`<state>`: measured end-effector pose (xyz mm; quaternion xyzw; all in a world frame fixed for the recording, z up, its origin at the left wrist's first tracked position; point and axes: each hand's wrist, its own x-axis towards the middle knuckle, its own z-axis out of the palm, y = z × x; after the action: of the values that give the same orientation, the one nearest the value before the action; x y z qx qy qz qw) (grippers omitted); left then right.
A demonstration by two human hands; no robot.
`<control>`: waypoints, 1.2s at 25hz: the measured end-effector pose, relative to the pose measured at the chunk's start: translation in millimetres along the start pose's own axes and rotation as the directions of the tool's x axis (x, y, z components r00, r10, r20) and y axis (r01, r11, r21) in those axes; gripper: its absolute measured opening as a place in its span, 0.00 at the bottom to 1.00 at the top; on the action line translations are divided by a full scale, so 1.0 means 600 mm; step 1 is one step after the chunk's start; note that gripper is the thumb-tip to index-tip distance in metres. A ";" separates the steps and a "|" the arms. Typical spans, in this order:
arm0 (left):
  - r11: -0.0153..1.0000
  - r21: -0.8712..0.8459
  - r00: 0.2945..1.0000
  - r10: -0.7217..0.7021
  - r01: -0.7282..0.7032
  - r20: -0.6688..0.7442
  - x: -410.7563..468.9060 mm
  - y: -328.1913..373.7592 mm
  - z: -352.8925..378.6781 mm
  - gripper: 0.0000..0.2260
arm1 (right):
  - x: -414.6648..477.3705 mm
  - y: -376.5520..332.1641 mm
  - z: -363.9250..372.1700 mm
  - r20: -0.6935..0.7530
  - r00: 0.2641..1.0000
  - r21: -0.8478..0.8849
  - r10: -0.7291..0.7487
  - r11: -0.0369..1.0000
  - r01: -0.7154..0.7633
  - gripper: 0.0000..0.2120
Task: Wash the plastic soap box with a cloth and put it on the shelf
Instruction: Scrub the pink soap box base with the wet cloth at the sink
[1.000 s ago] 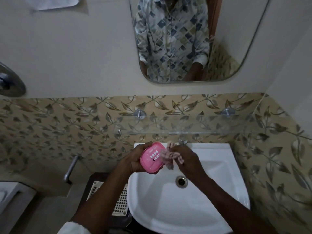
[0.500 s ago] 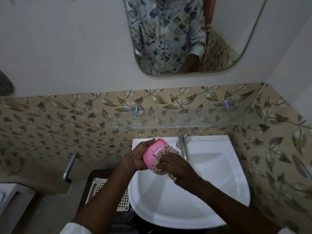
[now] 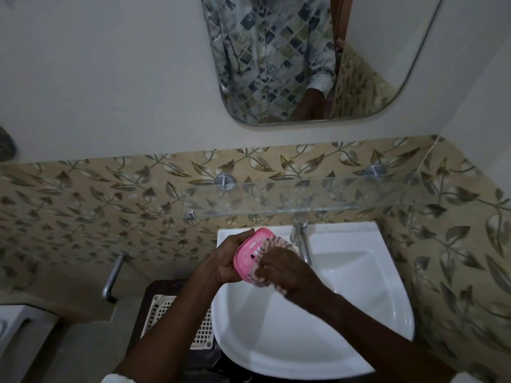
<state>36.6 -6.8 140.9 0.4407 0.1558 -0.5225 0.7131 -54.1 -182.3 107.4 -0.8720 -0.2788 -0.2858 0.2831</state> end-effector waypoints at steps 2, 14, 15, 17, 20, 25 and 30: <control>0.999 -0.033 1.000 0.025 -0.025 -0.006 0.000 0.000 0.002 0.21 | 0.011 -0.003 -0.004 -0.036 0.992 -0.006 0.121 0.993 -0.121 0.15; 0.941 -0.165 0.949 0.268 -0.295 -0.168 0.037 -0.020 0.020 0.25 | 0.032 -0.036 0.002 0.015 0.911 0.129 0.411 0.903 -0.410 0.14; 0.933 -0.176 0.943 0.282 -0.313 -0.177 0.037 -0.020 0.018 0.25 | 0.027 -0.035 0.000 0.023 0.920 0.137 0.390 0.911 -0.390 0.14; 0.916 -0.197 0.930 0.315 -0.351 -0.192 0.041 -0.022 0.018 0.25 | 0.020 -0.035 0.004 0.063 0.938 0.154 0.341 0.925 -0.347 0.14; 0.902 -0.200 0.915 0.342 -0.383 -0.214 0.042 -0.036 0.022 0.25 | 0.035 -0.045 0.011 0.038 0.843 0.196 0.536 0.823 -0.533 0.13; 0.891 -0.205 0.908 0.366 -0.405 -0.204 0.047 -0.036 0.019 0.25 | 0.047 -0.052 0.019 0.166 0.853 0.166 0.495 0.839 -0.518 0.14; 0.899 -0.173 0.907 0.368 -0.403 -0.205 0.049 -0.042 0.015 0.25 | 0.060 -0.039 0.007 0.194 0.877 0.153 0.439 0.870 -0.469 0.17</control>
<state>24.0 -33.3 114.0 0.4268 0.1791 -0.3121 0.8297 -43.1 -151.8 135.8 -0.9002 -0.1131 -0.1147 0.4045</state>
